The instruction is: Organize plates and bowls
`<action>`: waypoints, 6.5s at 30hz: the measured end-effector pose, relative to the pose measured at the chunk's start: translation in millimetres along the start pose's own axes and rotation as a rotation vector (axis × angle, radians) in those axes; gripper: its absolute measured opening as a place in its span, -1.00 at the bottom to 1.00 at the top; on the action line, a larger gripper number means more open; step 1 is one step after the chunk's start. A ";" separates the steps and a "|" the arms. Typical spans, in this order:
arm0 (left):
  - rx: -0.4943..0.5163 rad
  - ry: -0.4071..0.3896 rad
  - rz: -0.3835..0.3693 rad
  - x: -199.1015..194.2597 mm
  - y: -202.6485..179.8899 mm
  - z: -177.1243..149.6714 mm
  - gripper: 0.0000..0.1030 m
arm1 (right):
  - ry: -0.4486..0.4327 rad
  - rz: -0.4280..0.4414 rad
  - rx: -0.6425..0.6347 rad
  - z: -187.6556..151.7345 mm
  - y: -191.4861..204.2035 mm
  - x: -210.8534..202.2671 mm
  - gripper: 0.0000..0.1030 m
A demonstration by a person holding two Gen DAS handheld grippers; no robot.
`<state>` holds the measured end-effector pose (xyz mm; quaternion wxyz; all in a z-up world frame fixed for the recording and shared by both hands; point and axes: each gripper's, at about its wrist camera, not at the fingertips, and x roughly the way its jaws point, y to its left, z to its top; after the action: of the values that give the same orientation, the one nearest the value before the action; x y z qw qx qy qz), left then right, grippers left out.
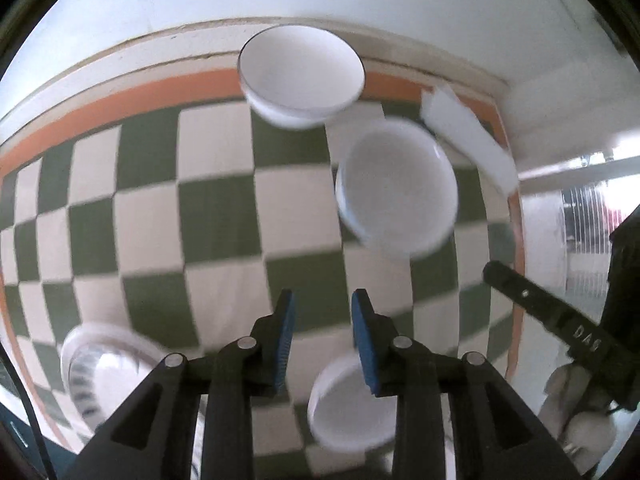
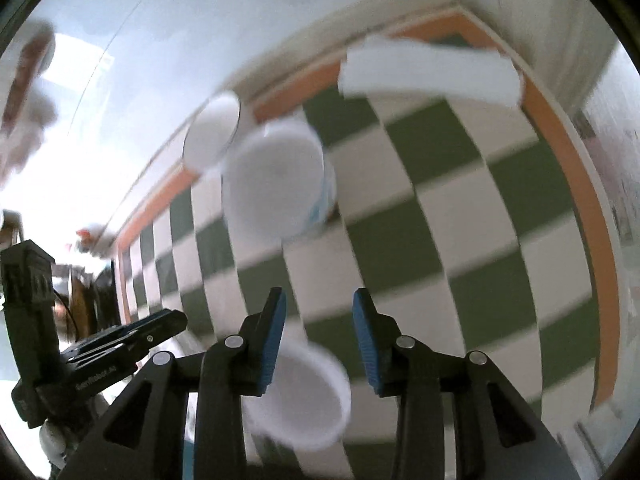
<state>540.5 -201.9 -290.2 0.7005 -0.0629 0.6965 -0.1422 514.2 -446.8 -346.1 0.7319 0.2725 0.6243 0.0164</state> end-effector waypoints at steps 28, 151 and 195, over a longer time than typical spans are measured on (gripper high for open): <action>0.132 0.014 0.045 43.7 -40.3 38.8 -0.77 | 0.075 -0.026 0.053 67.3 1.3 62.6 -0.79; 0.146 -0.056 0.017 -25.4 -19.6 -48.6 -0.80 | -0.033 -0.001 -0.085 -17.9 62.1 -26.9 -0.77; 0.227 0.045 0.168 26.7 -28.1 -127.2 -0.79 | 0.132 -0.037 0.002 -125.4 9.1 5.0 -0.70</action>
<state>410.6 -222.2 -310.6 0.6966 0.0786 0.6944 -0.1621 402.5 -389.8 -355.8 0.6891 0.2600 0.6761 0.0200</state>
